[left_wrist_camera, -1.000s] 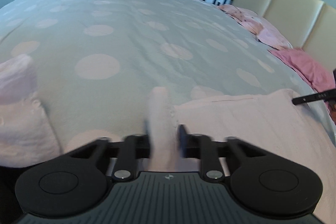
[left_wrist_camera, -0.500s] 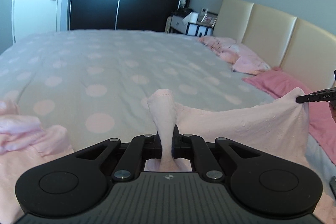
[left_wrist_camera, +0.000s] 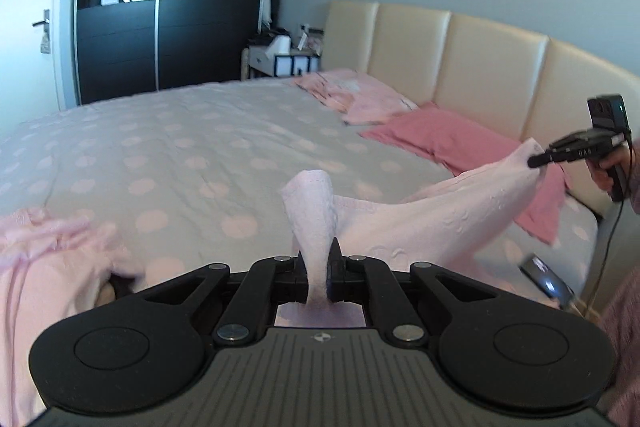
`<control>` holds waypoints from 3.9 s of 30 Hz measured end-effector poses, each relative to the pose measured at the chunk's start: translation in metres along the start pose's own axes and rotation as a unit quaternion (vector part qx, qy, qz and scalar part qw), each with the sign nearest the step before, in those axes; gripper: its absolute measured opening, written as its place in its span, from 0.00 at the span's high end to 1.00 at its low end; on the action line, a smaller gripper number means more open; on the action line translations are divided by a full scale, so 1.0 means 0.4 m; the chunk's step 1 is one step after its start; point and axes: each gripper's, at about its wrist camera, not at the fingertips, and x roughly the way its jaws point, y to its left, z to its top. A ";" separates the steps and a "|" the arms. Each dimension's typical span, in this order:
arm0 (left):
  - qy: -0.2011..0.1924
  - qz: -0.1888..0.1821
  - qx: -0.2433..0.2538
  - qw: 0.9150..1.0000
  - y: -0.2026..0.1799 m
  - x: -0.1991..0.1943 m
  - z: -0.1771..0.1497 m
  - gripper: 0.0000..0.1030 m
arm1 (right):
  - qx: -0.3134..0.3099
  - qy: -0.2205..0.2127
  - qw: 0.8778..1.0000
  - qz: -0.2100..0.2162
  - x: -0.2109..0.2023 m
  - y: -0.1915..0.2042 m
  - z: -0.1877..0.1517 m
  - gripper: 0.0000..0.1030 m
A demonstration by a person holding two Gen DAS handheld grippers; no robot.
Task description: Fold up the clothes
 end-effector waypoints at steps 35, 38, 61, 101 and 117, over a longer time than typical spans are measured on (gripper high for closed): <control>0.207 -0.049 0.094 0.972 -0.200 0.010 -0.347 0.55 | -0.149 0.168 0.974 0.030 0.018 0.264 -0.375 0.61; 0.212 -0.057 0.122 0.968 -0.244 0.065 -0.333 0.57 | -0.189 0.188 0.963 0.030 0.096 0.327 -0.372 0.64; 0.393 -0.205 0.083 0.892 -0.303 0.223 -0.517 0.75 | -0.197 0.364 0.905 0.097 0.267 0.374 -0.534 0.88; 0.230 0.029 0.012 0.973 -0.077 0.362 -0.278 0.71 | -0.205 0.244 0.947 -0.040 0.422 0.374 -0.262 0.97; 0.218 0.054 0.023 0.974 -0.136 0.291 -0.280 0.98 | -0.113 0.153 0.979 -0.067 0.174 0.303 -0.254 0.87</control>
